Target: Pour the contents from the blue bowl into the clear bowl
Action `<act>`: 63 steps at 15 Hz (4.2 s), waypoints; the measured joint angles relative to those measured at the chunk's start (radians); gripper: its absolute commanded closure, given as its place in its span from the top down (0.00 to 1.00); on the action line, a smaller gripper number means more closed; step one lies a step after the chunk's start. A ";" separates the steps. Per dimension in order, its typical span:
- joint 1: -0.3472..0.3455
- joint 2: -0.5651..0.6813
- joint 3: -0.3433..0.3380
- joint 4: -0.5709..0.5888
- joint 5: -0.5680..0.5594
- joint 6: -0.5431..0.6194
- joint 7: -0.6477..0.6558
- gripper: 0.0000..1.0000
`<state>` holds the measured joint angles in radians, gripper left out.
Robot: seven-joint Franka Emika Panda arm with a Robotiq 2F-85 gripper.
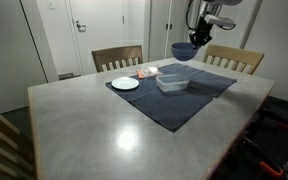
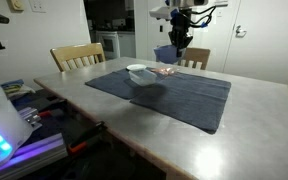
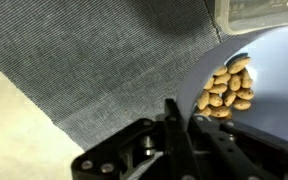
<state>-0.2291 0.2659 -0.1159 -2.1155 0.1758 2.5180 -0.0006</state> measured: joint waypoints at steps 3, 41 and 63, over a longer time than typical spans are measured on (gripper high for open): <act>0.000 0.000 -0.001 -0.003 0.000 0.000 0.000 0.06; 0.246 -0.028 -0.044 -0.014 -0.441 -0.152 0.456 0.01; 0.315 -0.027 -0.004 -0.010 -0.551 -0.390 0.678 0.01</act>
<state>0.0859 0.2386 -0.1198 -2.1260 -0.3756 2.1277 0.6778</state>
